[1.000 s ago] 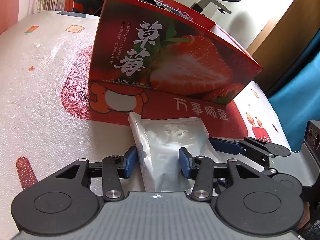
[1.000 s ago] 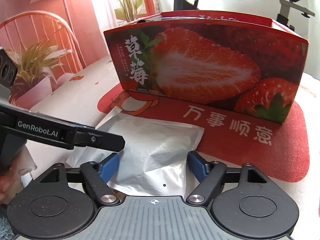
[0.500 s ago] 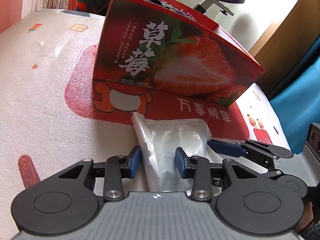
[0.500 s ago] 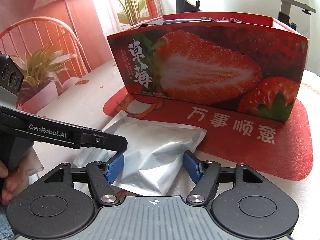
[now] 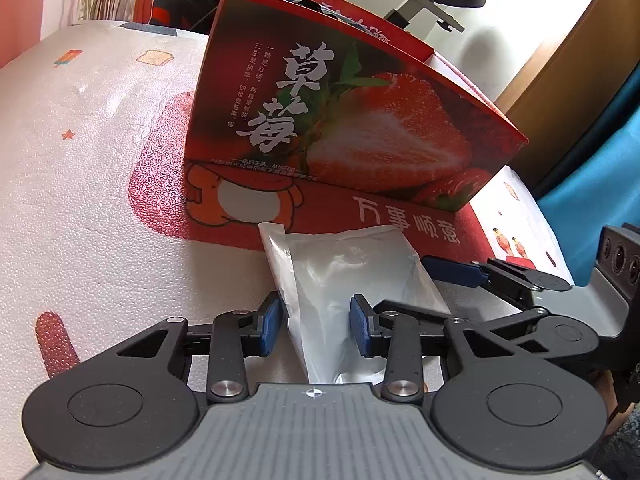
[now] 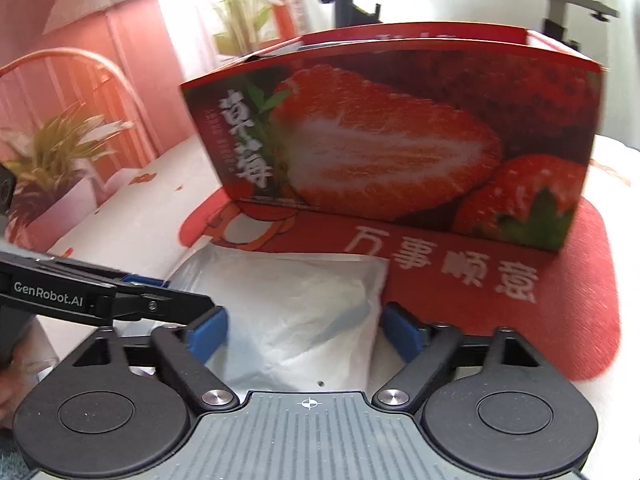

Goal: Organize soft objects
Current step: 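Close the right gripper on the pouch's other edge while the left holds it, then lift the silver pouch with both grippers and carry it over the box, then lower the silver pouch into the box and open both grippers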

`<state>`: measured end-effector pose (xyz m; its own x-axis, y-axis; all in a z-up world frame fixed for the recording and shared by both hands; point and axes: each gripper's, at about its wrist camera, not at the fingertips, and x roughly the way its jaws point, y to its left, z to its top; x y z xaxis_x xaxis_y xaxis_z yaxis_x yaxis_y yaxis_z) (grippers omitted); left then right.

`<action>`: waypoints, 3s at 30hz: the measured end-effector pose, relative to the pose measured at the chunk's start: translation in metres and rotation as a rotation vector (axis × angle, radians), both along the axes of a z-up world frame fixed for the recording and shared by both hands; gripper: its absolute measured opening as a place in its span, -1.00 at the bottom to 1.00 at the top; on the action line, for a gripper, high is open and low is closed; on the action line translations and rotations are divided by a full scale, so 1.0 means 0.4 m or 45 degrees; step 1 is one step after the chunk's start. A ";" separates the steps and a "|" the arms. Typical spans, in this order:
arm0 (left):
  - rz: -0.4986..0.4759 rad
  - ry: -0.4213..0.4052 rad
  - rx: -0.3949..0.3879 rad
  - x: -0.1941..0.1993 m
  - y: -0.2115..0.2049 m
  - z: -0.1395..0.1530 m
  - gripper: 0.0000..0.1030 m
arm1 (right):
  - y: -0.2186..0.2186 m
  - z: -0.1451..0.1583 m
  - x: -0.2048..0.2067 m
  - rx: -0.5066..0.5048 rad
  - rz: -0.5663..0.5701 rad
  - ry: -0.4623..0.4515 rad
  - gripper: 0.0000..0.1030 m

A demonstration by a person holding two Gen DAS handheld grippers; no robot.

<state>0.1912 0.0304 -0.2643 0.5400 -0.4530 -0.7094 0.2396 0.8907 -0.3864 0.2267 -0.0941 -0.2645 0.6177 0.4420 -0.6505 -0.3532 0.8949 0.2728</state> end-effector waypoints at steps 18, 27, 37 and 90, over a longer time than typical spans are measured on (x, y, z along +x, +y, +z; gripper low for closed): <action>0.044 0.026 -0.051 0.004 0.014 0.002 -0.34 | 0.013 0.014 -0.028 -0.005 0.072 -0.043 -0.07; 0.041 -0.013 -0.051 -0.002 0.013 0.023 -0.34 | -0.003 0.035 -0.034 0.019 0.033 -0.061 -0.29; 0.012 -0.144 -0.064 0.008 0.013 0.121 -0.34 | 0.000 0.141 -0.038 -0.032 0.031 -0.226 -0.29; -0.083 -0.030 0.147 0.483 -0.076 0.194 -0.32 | -0.058 0.203 0.514 -0.172 -0.090 0.187 -0.26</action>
